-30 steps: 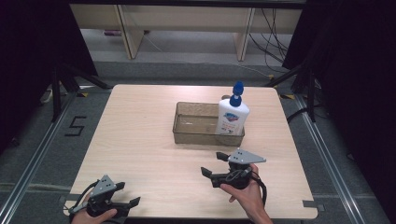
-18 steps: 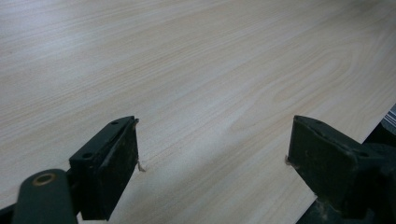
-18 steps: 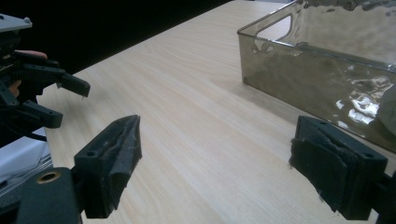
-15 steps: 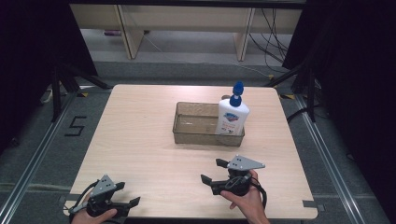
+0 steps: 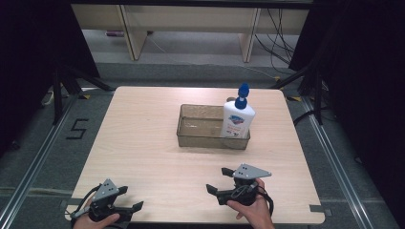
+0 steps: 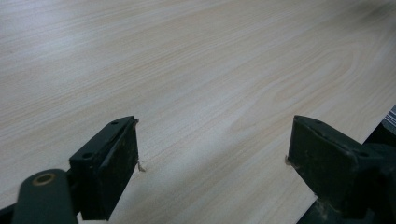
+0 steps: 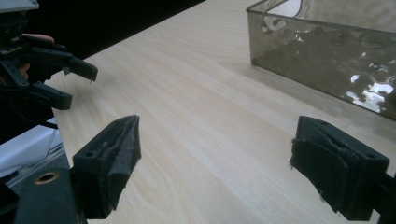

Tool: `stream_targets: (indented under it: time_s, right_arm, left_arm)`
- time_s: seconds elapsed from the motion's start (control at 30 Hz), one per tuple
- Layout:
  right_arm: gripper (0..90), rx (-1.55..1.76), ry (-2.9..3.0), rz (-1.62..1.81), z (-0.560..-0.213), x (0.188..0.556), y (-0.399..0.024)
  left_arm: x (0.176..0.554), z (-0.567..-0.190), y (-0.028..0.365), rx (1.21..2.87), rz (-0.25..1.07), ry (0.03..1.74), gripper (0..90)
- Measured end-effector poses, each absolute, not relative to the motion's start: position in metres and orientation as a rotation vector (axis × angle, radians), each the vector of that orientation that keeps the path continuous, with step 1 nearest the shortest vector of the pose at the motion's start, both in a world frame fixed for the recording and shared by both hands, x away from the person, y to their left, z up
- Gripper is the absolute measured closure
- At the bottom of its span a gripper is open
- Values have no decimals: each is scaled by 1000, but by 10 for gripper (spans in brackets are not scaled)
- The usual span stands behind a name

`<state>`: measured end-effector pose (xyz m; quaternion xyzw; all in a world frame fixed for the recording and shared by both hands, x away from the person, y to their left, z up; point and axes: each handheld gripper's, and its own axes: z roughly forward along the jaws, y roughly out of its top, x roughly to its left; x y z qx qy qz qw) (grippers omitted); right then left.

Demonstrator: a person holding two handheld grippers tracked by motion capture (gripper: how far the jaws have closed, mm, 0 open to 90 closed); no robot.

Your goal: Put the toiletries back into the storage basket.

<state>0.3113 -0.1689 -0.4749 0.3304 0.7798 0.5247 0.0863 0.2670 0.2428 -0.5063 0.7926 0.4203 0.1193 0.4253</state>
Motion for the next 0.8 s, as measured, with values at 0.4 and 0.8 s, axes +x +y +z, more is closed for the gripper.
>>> stream_targets:
  time_s: [0.4, 0.8]
  right_arm:
    - [159, 997, 2346, 1553, -479, 304, -171]
    - [159, 1021, 2351, 1561, -481, 301, -172]
  left_arm:
    - [267, -507, 242, 1966, 296, 1067, 155]
    - [267, -507, 241, 1958, 304, 1067, 155]
